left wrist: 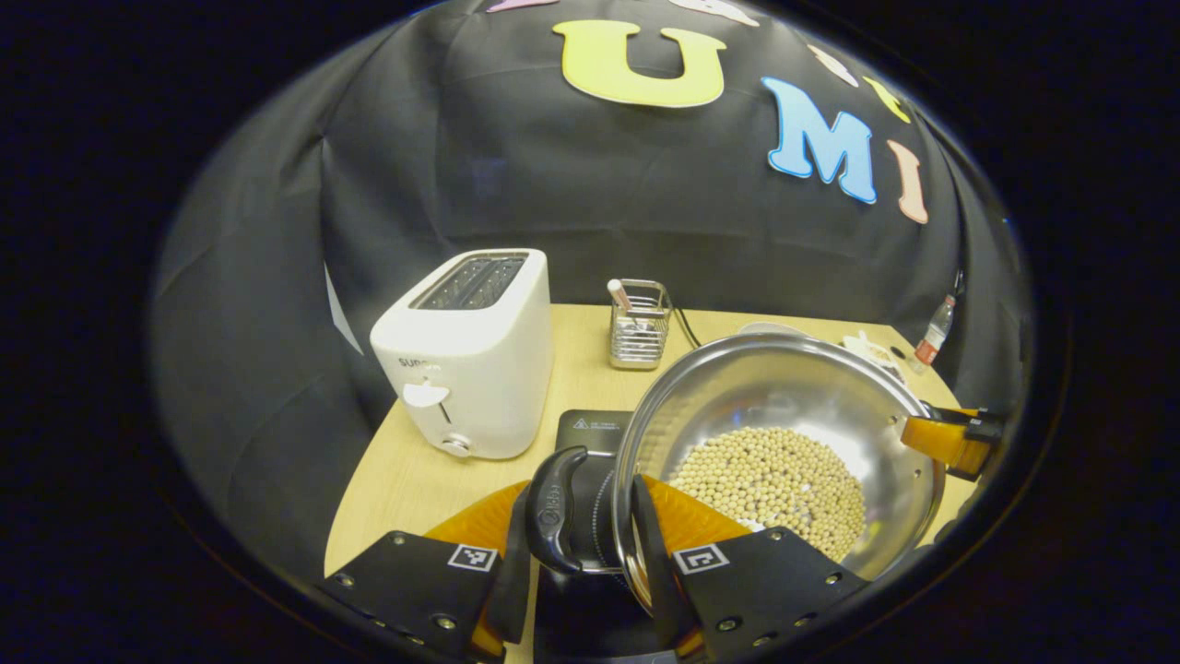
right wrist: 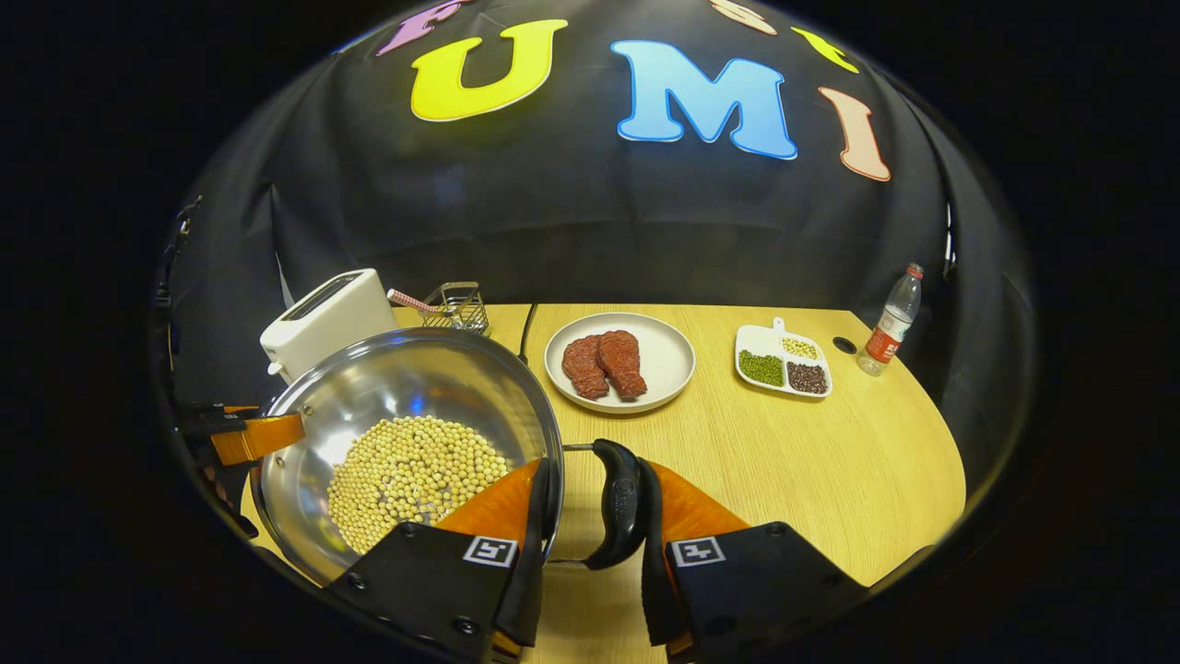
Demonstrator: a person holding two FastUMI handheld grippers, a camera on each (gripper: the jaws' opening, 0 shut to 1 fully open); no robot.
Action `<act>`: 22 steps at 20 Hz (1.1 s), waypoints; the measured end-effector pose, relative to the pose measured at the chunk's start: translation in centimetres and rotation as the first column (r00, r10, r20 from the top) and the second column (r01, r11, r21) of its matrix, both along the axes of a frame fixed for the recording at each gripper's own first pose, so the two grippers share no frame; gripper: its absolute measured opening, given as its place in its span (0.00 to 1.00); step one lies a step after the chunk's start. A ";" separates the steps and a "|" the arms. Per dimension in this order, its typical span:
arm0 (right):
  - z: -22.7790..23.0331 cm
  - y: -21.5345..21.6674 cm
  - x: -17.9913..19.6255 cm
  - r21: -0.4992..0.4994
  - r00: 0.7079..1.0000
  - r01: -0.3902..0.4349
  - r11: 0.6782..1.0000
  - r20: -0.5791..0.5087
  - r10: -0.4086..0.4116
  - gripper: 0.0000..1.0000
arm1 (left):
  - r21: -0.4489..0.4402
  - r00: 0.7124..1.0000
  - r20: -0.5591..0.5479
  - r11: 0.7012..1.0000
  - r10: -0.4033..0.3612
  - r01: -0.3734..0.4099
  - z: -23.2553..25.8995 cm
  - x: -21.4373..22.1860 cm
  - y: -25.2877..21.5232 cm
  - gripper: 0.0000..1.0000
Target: First push the handle of the pot to place it horizontally, then grasp the pot with both hands and set it on the induction cooktop.
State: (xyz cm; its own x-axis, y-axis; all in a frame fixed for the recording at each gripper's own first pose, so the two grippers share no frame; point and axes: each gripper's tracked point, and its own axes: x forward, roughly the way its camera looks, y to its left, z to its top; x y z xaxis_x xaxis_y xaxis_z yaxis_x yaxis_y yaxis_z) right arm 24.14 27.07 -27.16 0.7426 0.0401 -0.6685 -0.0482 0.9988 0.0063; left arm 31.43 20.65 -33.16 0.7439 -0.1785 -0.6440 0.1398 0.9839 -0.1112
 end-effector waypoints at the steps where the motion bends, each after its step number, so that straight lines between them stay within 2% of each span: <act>1: -0.2 0.1 0.0 0.002 1.000 -0.002 1.000 -0.002 0.002 0.43 | -0.004 1.000 0.000 1.000 0.001 -0.001 -0.2 0.2 0.0 0.54; 2: -0.3 0.2 0.1 0.003 1.000 -0.002 1.000 -0.005 0.002 0.43 | -0.007 1.000 -0.003 1.000 0.002 -0.002 -0.3 0.1 0.2 0.57; 3: -0.6 0.3 0.1 0.005 1.000 -0.001 1.000 -0.009 0.001 0.50 | -0.010 1.000 -0.007 1.000 0.004 -0.004 -0.6 0.1 0.3 0.54; 4: -0.8 0.4 0.2 0.007 1.000 -0.004 1.000 -0.015 0.004 0.43 | -0.012 1.000 -0.014 1.000 0.010 -0.010 -1.1 0.1 0.4 0.54; 5: -1.2 0.5 0.3 0.011 1.000 -0.006 1.000 -0.024 0.007 0.49 | -0.015 1.000 -0.022 1.000 0.013 -0.013 -1.4 0.0 0.5 0.54; 9: -1.6 0.5 0.5 0.024 0.999 -0.010 1.000 -0.032 0.011 0.48 | -0.005 1.000 -0.016 1.000 0.013 -0.013 -1.5 0.3 0.6 0.54; 10: -1.7 0.6 0.5 0.032 0.999 -0.011 0.999 -0.042 0.013 0.51 | 0.008 1.000 -0.017 1.000 0.019 -0.019 -1.6 0.3 0.7 0.60; 11: -1.9 0.8 0.6 0.051 0.999 -0.021 0.998 -0.048 0.023 0.52 | 0.024 0.999 -0.007 0.999 0.034 -0.034 -1.5 0.5 0.9 0.58; 14: -0.7 -0.3 1.7 0.060 1.000 -0.009 0.998 0.006 0.008 0.72 | 0.028 0.995 0.075 0.997 0.073 -0.076 -0.1 1.9 1.2 0.77; 15: 0.1 -0.9 1.9 0.054 1.000 0.006 0.999 0.025 -0.008 0.99 | 0.028 0.993 0.089 0.996 0.081 -0.084 0.5 2.0 1.2 0.84; 16: 0.8 -1.7 2.3 0.051 0.999 0.019 0.999 0.044 -0.021 0.96 | 0.034 0.991 0.101 0.995 0.090 -0.094 0.9 1.9 1.3 0.87; 17: 1.7 -2.5 2.3 0.046 0.997 0.031 0.998 0.064 -0.034 0.96 | 0.029 0.988 0.118 0.995 0.096 -0.100 1.5 1.8 1.3 0.84; 19: 3.9 -4.3 2.4 0.040 0.991 0.052 0.998 0.123 -0.057 0.96 | 0.010 0.981 0.166 0.994 0.101 -0.104 3.4 1.9 0.6 0.87; 20: 5.2 -5.2 2.4 0.032 0.985 0.060 0.998 0.159 -0.064 0.93 | 0.006 0.976 0.194 0.994 0.103 -0.106 4.4 1.8 0.4 0.87; 22: 7.7 -6.6 2.0 0.027 0.971 0.059 0.998 0.229 -0.063 0.96 | 0.004 0.963 0.252 0.995 0.100 -0.104 6.8 1.5 -0.5 0.84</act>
State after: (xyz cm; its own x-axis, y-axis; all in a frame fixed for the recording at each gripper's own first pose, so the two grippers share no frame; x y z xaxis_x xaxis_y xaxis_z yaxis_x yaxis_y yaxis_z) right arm 26.15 20.49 -19.50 0.8778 0.0014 -0.4790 0.0103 0.9997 0.0218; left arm 32.93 20.14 -26.36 0.8956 -0.0837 -0.4369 0.0599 0.9959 -0.0681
